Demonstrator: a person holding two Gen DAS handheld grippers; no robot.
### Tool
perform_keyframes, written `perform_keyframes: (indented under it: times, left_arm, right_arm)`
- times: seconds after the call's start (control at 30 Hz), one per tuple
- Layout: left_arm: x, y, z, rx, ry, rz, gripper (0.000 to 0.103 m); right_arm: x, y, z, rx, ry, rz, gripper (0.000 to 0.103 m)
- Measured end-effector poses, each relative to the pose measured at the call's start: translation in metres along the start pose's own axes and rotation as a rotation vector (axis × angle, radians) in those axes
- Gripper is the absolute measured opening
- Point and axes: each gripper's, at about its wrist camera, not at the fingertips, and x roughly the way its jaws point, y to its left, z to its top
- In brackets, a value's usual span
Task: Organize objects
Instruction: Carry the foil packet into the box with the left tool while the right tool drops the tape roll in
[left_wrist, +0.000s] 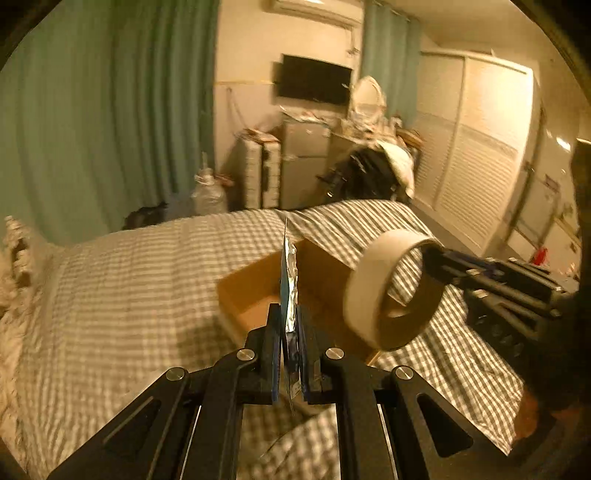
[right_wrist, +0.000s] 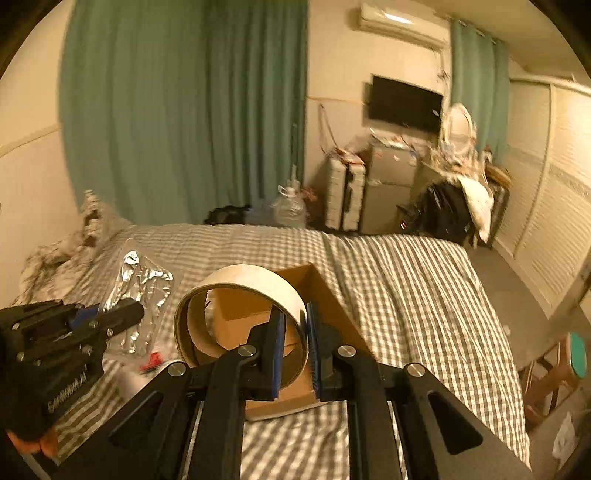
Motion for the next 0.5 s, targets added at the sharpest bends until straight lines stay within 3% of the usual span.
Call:
perform_keyframes:
  times: [0.2, 0.37, 0.43, 0.5]
  left_arm:
    - [0.081, -0.01, 0.007, 0.01, 0.097, -0.024, 0.008]
    - [0.11, -0.016, 0.003, 0.055, 0.131, -0.034, 0.01]
    - [0.116, -0.015, 0.002, 0.07, 0.146, -0.032, 0.014]
    - [0.114, -0.015, -0.002, 0.067, 0.154, -0.013, 0.034]
  right_arm:
    - [0.078, -0.027, -0.015, 0.039, 0.117, -0.021, 0.011]
    - [0.114, -0.047, -0.029, 0.095, 0.164, -0.005, 0.014]
    - [0.115, -0.047, -0.033, 0.116, 0.174, 0.003, 0.027]
    - [0.114, -0.051, -0.033, 0.133, 0.16, -0.006, 0.058]
